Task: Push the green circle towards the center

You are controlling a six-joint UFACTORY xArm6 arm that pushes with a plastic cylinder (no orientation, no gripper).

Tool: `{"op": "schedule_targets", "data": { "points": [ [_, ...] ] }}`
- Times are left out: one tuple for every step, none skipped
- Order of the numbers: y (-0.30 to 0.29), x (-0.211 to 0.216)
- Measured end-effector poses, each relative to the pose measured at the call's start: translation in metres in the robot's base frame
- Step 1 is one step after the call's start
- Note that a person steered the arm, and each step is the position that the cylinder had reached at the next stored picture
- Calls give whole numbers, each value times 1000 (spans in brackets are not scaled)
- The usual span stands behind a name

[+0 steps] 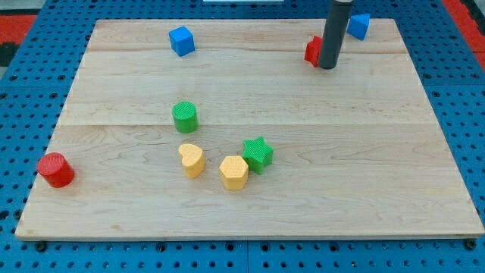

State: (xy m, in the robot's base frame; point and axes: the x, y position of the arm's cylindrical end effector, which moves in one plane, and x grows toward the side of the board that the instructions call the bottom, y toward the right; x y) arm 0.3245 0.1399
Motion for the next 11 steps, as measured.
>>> {"op": "schedule_targets", "data": {
  "points": [
    [-13,36],
    [-34,36],
    [-60,50],
    [-97,83],
    [-152,117],
    [-168,154],
    [-205,149],
    [-233,146],
    [-257,146],
    [-285,135],
    [-248,117]
  ]
}}
